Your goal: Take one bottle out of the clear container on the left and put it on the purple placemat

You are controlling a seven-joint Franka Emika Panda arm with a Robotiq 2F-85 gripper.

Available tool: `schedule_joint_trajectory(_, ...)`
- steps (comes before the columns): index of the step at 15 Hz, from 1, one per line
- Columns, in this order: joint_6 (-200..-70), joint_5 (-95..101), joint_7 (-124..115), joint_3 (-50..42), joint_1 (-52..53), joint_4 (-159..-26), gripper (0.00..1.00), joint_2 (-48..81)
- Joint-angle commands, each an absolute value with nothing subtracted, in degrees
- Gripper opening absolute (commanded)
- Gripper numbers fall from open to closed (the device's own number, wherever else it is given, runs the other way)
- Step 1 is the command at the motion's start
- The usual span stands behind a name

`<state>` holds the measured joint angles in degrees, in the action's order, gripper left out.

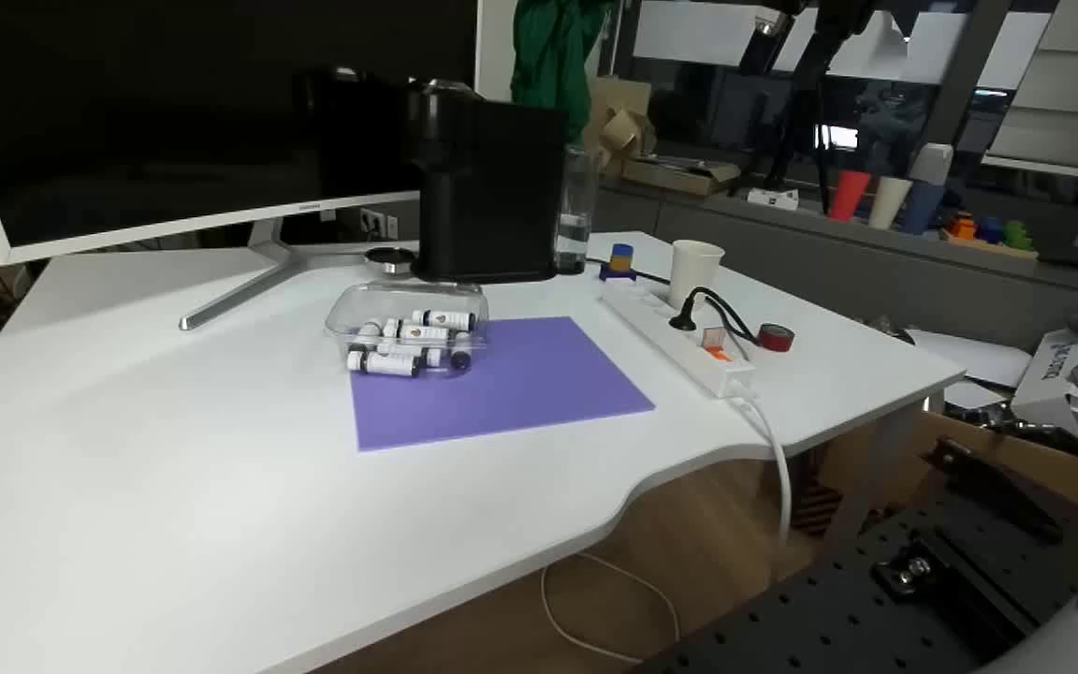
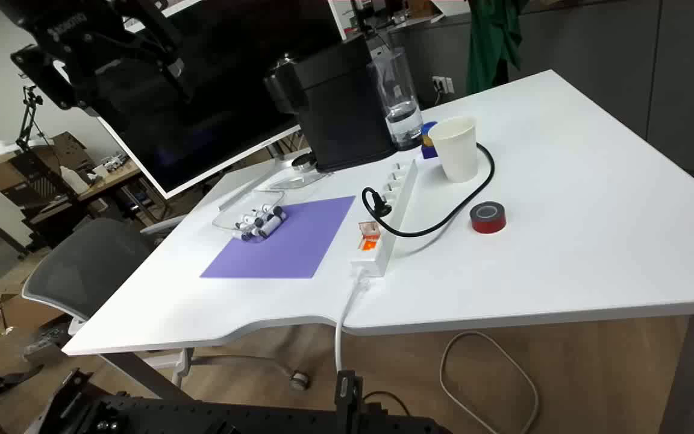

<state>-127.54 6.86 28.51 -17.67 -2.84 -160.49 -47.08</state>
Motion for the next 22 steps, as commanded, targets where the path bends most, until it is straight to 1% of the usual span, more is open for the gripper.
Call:
schedule_joint_trajectory(1, -127.4, 6.6, 28.7, -17.4, -3.0, -160.4, 1.00, -47.0)
schedule_joint_trajectory(11, -127.4, 6.6, 28.7, -17.4, -3.0, -160.3, 1.00, -47.0)
schedule_joint_trajectory(15, -132.4, 6.8, 28.2, -16.2, -0.5, -157.1, 1.00, -37.6)
schedule_joint_trajectory(17, -134.8, 6.5, 27.9, -14.9, 1.2, -154.5, 1.00, -30.8)
schedule_joint_trajectory(22, -135.3, 5.5, 28.6, -10.4, 4.6, -145.2, 1.00, -14.1)
